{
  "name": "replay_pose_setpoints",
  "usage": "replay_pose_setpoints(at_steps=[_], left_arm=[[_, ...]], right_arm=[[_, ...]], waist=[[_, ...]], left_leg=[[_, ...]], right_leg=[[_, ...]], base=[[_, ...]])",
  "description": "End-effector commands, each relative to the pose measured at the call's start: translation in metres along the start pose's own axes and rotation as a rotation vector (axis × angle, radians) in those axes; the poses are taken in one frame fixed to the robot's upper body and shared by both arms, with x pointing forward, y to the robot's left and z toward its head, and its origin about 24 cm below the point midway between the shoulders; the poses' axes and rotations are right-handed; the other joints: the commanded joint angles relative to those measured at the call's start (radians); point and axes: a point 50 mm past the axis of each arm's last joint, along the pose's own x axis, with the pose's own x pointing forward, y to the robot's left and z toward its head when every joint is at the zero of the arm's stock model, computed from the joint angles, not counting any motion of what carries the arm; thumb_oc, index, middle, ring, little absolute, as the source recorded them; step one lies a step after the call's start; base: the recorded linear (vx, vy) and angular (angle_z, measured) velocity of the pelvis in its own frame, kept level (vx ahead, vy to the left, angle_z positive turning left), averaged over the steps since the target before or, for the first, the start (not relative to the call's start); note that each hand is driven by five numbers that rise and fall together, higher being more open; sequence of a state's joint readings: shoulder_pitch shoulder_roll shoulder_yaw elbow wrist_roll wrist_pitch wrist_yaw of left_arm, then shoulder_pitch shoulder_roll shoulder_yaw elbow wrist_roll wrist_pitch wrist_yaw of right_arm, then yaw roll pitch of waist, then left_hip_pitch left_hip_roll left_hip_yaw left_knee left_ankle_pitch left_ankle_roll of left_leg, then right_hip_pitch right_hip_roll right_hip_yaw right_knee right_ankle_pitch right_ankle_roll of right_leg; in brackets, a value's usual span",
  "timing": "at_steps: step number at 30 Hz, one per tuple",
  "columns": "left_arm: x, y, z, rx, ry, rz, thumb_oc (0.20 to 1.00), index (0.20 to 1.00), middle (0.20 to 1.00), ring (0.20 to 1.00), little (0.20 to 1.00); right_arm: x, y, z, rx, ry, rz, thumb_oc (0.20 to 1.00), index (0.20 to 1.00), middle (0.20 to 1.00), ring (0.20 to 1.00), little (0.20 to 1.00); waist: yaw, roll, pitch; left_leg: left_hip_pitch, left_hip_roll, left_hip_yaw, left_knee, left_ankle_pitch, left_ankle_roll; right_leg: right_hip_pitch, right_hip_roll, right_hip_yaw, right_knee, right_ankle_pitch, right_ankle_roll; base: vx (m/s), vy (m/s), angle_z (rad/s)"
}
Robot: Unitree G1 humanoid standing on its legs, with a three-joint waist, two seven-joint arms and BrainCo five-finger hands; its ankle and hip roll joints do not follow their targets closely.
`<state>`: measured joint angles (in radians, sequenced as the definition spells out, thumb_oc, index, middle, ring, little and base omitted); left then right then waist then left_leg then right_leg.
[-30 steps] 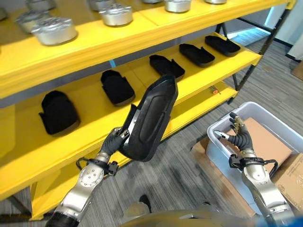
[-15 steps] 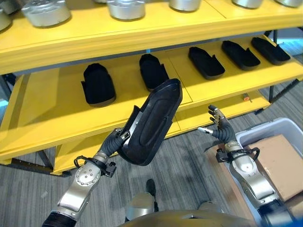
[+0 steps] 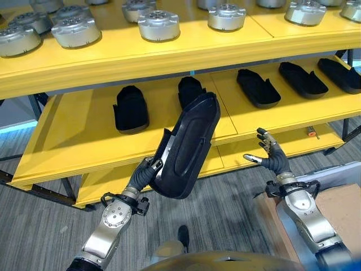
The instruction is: Move parts from the plastic box to the shelf.
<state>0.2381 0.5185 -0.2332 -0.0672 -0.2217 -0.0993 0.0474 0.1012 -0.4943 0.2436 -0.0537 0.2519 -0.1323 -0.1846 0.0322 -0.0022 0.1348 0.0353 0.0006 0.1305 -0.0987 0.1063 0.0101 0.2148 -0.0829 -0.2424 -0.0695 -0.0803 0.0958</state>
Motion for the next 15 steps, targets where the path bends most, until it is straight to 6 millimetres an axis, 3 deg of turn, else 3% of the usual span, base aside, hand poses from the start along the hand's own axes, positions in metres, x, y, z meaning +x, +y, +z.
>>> replay_pose_setpoints(at_steps=[1,6,9,10,11,13,15], left_arm=[[0.010,0.009,0.041,0.017,-0.224,0.001,0.200,0.200,0.200,0.200,0.200],[0.010,0.015,0.044,0.031,-0.232,0.020,0.200,0.200,0.200,0.200,0.200],[0.017,0.016,0.051,0.030,-0.253,0.038,0.200,0.200,0.200,0.200,0.200],[0.021,0.017,0.055,0.019,-0.266,0.044,0.200,0.200,0.200,0.200,0.200],[0.026,0.016,0.062,0.017,-0.291,0.049,0.200,0.200,0.200,0.200,0.200],[0.029,0.015,0.065,0.014,-0.299,0.056,0.200,0.200,0.200,0.200,0.200],[0.028,0.016,0.065,0.005,-0.296,0.071,0.200,0.200,0.200,0.200,0.200]], right_arm=[[0.003,-0.002,0.025,-0.001,-0.145,0.015,1.000,1.000,1.000,1.000,1.000],[0.002,-0.007,0.022,-0.001,-0.138,-0.036,1.000,1.000,1.000,1.000,1.000],[0.003,-0.012,0.021,-0.007,-0.141,-0.070,1.000,1.000,1.000,1.000,1.000],[0.004,-0.014,0.021,-0.022,-0.143,-0.084,1.000,1.000,1.000,1.000,1.000],[0.006,-0.015,0.020,-0.061,-0.138,-0.091,1.000,1.000,1.000,1.000,1.000],[0.009,-0.015,0.018,-0.071,-0.126,-0.089,1.000,1.000,1.000,1.000,1.000],[0.008,-0.015,0.016,-0.060,-0.119,-0.066,1.000,1.000,1.000,1.000,1.000]], waist=[[-0.008,-0.002,-0.013],[-0.024,0.007,-0.006],[-0.036,-0.004,0.010],[-0.043,-0.008,0.019],[-0.057,-0.011,0.034],[-0.076,-0.011,0.032],[-0.078,-0.006,0.029]], left_leg=[[0.084,-0.061,0.071,0.032,-0.135,0.002],[0.064,-0.066,0.116,0.122,-0.175,-0.001],[0.013,-0.046,0.169,0.268,-0.208,-0.021],[-0.030,-0.019,0.185,0.363,-0.210,-0.034],[-0.078,0.056,0.208,0.470,-0.171,-0.057],[-0.058,0.130,0.251,0.462,-0.169,-0.059],[-0.017,0.145,0.216,0.391,-0.162,-0.058]], right_leg=[[-0.107,0.048,0.034,0.010,0.097,0.031],[-0.111,0.034,0.025,0.044,0.075,0.022],[-0.113,0.004,-0.005,0.076,0.069,0.008],[-0.119,-0.009,-0.012,0.095,0.062,0.000],[-0.131,-0.021,-0.011,0.126,0.047,-0.015],[-0.137,-0.027,-0.021,0.143,0.034,-0.025],[-0.136,-0.029,-0.010,0.156,0.030,-0.021]], base=[[0.15,-0.088,0.06],[0.09,-0.075,0.01],[0.00,-0.055,0.09],[-0.03,0.019,0.29],[-0.01,0.075,0.28],[0.03,0.139,0.20],[0.07,0.181,0.08]])
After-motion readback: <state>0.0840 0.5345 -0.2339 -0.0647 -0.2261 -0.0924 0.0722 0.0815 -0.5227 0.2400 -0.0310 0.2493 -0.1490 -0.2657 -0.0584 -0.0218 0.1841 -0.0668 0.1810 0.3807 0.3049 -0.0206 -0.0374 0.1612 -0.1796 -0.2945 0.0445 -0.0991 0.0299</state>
